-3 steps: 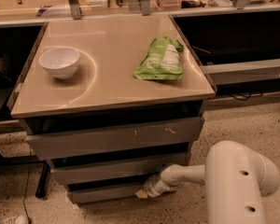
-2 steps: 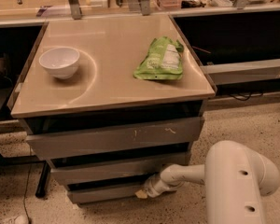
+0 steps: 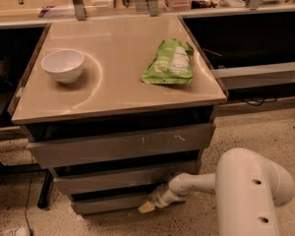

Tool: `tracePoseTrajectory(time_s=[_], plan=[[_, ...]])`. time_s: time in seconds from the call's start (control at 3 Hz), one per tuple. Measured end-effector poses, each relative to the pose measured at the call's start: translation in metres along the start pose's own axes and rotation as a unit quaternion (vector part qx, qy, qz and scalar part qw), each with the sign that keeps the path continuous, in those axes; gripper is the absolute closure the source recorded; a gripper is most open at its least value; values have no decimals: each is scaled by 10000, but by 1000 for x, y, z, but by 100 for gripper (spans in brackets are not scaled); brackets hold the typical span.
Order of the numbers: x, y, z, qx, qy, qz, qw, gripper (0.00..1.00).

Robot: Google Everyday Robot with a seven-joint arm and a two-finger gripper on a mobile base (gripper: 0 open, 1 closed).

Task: Close bottom drawer

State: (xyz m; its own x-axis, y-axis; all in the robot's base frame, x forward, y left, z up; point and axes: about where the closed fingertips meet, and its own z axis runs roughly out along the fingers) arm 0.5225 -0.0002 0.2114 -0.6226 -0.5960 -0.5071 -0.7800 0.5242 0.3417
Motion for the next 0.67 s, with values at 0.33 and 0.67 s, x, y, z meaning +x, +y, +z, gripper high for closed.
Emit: tracePoseTrajectory(time_s=[0.33,0.67], plan=[[0,0,0,0,0,0,10000,0],[0,0,0,0,0,0,10000,0]])
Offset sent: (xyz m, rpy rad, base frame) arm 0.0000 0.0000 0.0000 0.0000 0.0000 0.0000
